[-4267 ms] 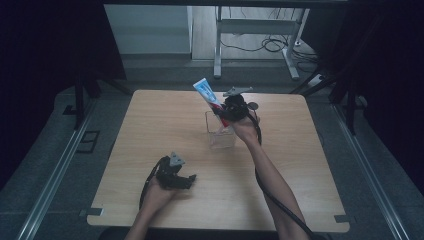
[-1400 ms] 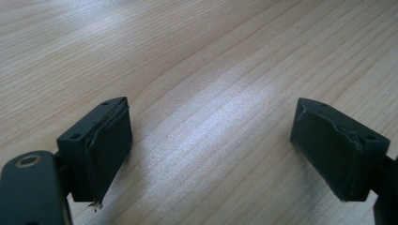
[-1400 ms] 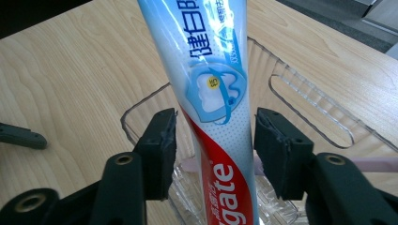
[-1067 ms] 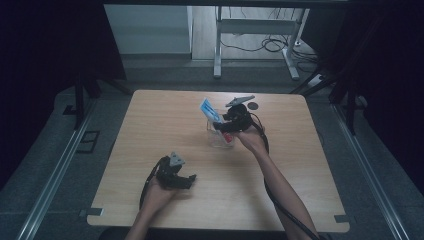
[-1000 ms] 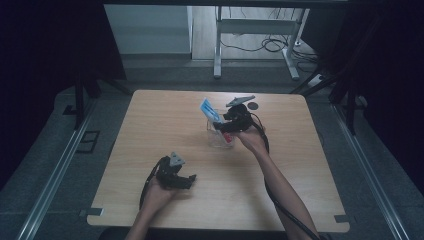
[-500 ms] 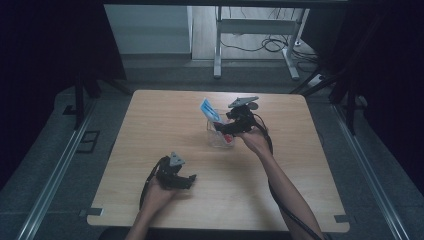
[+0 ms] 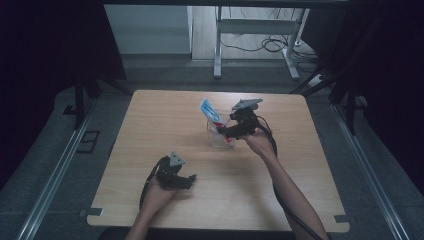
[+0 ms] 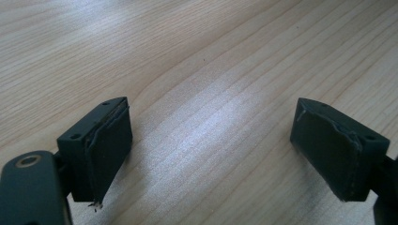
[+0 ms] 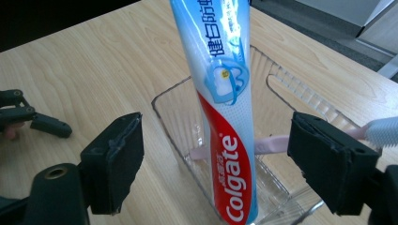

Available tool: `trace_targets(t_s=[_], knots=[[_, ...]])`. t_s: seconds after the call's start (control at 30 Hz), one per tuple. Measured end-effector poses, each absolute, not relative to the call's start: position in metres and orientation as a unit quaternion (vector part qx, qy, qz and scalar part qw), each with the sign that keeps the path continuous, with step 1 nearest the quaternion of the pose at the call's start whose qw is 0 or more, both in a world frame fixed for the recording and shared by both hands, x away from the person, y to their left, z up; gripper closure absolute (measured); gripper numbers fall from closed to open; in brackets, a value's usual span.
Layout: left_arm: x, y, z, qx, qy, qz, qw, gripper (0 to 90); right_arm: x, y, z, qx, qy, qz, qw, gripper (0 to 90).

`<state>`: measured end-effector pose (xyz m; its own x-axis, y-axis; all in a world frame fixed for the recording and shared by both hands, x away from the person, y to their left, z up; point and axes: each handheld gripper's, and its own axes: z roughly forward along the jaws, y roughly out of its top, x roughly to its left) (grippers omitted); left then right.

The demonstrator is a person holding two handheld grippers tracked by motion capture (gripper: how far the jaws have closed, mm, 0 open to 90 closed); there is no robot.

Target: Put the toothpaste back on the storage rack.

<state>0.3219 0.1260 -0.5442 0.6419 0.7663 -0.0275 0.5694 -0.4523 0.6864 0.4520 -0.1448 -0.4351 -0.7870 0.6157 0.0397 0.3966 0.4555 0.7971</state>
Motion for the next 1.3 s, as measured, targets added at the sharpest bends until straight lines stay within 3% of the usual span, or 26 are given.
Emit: trace_targets(t_s=[1.3], knots=[[0.322, 0.126, -0.544, 0.84, 0.397, 0.146, 0.34, 13.2, 0.415, -0.174, -0.447, 0.299, 0.839, 0.44, 0.117, 13.4]])
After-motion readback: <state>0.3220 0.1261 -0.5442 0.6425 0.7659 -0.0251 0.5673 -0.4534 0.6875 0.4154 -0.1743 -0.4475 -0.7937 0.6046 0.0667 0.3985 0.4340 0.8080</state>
